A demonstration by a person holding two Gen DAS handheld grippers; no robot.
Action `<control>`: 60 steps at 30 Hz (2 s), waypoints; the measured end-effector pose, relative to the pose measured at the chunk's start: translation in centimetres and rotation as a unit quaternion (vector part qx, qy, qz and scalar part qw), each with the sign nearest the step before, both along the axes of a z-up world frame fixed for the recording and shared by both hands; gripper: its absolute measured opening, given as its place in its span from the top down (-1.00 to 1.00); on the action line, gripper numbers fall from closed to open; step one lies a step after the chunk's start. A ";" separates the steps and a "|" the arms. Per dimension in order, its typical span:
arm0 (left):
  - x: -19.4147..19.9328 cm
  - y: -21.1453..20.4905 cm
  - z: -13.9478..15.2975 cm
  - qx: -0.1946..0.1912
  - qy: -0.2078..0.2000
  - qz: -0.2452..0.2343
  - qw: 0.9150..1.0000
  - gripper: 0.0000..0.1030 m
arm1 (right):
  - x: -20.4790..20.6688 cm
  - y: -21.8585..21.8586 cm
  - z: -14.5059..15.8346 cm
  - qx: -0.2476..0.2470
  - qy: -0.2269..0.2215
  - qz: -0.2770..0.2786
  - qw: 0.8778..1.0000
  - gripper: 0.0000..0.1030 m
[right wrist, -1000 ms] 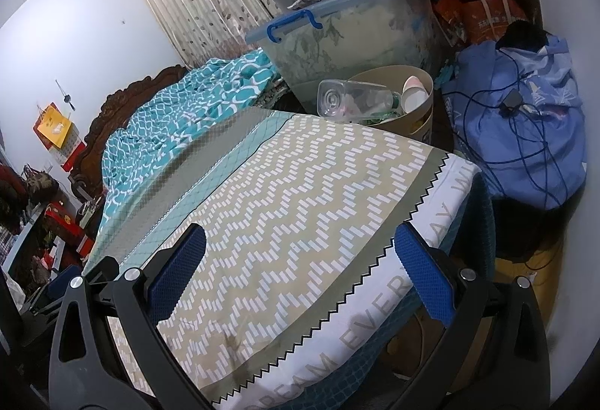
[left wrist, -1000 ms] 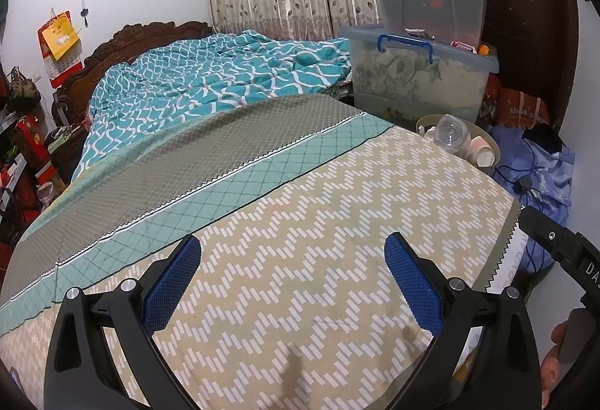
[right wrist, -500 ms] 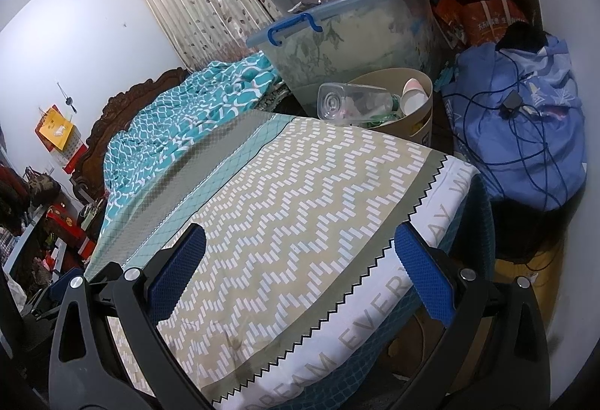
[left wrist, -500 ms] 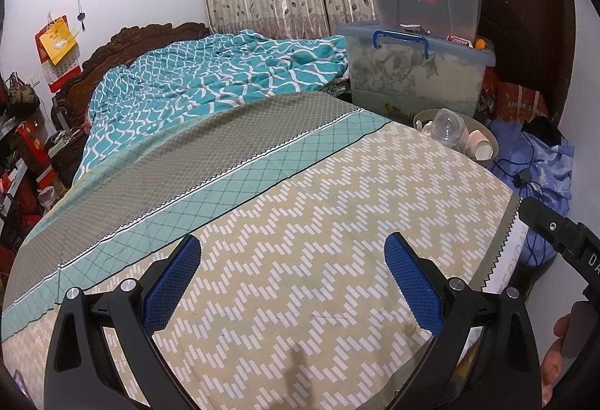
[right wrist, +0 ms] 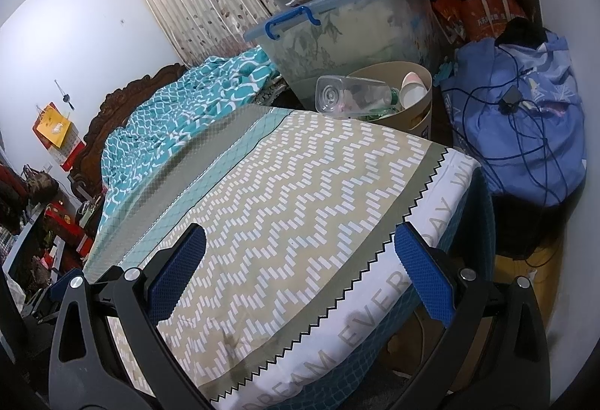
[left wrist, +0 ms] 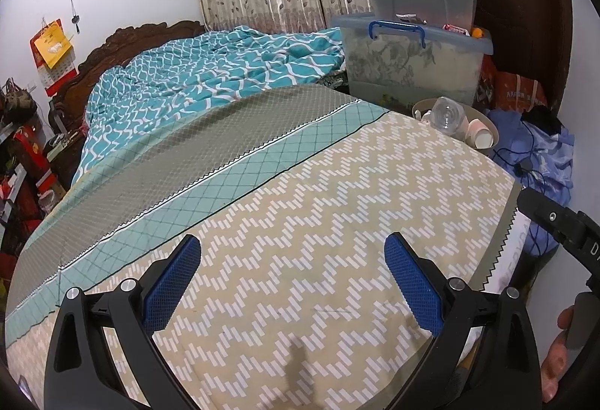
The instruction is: Collect trash
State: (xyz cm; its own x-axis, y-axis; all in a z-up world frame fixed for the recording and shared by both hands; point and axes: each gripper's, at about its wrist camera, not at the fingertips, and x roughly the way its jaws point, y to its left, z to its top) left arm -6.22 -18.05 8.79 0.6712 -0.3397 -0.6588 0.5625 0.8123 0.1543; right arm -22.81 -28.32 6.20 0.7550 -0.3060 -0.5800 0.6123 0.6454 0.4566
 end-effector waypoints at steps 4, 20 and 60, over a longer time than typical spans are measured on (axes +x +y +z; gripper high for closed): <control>0.1 0.1 -0.1 0.003 -0.002 -0.001 1.000 -0.83 | 0.1 0.0 -0.1 0.000 0.002 -0.001 1.000 -0.93; 0.6 0.5 -0.7 0.002 0.011 -0.005 1.000 -0.83 | 0.2 0.1 -0.1 -0.001 0.006 0.002 1.000 -0.93; 0.6 0.8 0.1 -0.011 0.007 0.001 1.000 -0.83 | 0.1 0.1 -0.6 -0.003 0.006 0.001 1.000 -0.93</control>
State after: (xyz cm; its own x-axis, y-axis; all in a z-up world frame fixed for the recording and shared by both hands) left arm -5.63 -17.21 8.87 0.6629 -0.3521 -0.6607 0.5623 0.8168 0.1290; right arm -22.70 -28.25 5.63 0.7485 -0.3074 -0.5876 0.6165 0.6491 0.4457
